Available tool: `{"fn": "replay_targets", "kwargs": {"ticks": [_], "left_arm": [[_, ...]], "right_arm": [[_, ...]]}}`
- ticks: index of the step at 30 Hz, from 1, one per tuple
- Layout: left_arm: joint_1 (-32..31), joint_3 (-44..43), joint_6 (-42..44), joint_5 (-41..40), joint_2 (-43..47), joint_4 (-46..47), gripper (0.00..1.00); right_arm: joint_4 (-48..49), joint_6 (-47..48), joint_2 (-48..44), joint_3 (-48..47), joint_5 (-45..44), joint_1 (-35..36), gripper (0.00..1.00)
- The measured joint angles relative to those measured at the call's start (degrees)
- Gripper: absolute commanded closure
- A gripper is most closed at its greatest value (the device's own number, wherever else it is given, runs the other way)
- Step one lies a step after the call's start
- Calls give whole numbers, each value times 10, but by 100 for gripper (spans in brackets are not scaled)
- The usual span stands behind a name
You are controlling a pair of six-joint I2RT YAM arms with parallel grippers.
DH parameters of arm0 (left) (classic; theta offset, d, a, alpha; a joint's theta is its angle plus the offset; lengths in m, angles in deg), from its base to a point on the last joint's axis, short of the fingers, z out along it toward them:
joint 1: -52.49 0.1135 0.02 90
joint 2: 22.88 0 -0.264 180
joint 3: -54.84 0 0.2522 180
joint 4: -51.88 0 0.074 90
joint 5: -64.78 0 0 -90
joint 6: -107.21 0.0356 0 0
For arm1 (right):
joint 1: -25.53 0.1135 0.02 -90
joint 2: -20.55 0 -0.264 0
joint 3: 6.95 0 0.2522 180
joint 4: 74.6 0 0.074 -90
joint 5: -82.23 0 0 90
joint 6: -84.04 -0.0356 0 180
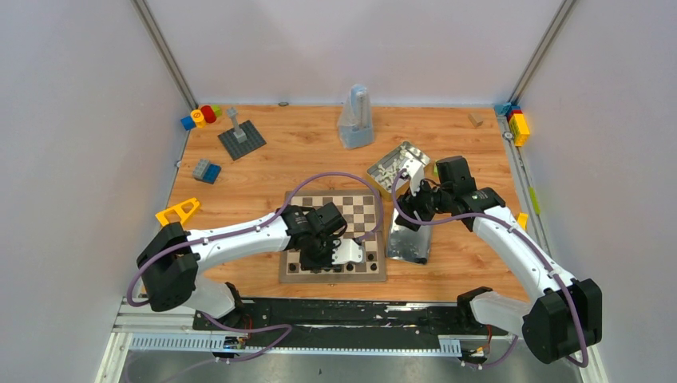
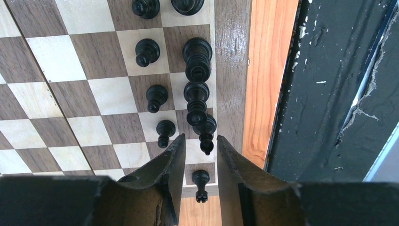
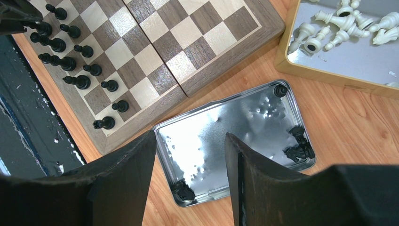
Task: Set up the chess pieces on the board
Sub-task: Place the chess piece on the chessboard.
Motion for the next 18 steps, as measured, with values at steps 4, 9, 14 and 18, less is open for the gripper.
{"fn": "replay_targets", "kwargs": {"ticks": [4, 9, 14, 18], "left_arm": [[0, 0, 0, -11, 0, 1, 52], [0, 0, -2, -36, 16, 2, 39], [0, -12, -1, -59, 50, -4, 29], [0, -26, -1, -74, 81, -7, 24]], "right_arm": [[0, 0, 1, 0, -6, 0, 43], [1, -5, 26, 0, -40, -4, 43], [5, -14, 89, -2, -101, -12, 46], [4, -23, 144, -12, -148, -19, 51]]}}
